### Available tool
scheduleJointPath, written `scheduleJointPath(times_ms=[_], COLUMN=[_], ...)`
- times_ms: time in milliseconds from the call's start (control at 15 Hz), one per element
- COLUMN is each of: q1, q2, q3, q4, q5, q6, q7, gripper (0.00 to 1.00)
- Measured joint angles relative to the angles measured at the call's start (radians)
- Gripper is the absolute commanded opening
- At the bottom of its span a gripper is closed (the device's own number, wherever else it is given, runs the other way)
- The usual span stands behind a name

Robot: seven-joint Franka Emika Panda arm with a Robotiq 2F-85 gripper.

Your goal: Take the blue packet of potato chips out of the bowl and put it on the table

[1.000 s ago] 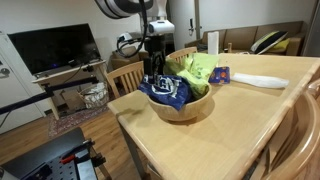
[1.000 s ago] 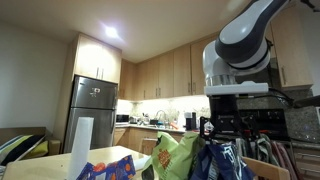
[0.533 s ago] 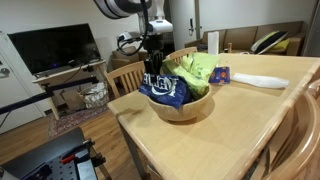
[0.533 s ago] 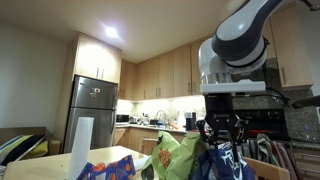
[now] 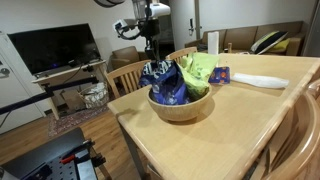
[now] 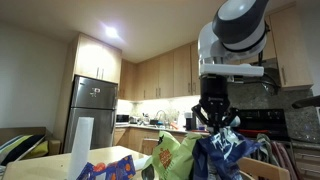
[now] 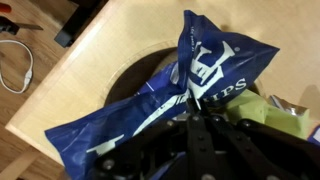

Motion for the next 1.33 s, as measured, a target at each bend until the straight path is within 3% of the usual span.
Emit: scheduleJointPath(times_ms=[667,1333], q1=[0.022,0.054], q2=[-0.304,-0.325], q3=[0.068,0.203], q4=[-0.027,-0.062], q5=[-0.053,-0.142], q6=[0.0,0.0], q7=[-0.09,-0.126], gripper=[0.0,0.0])
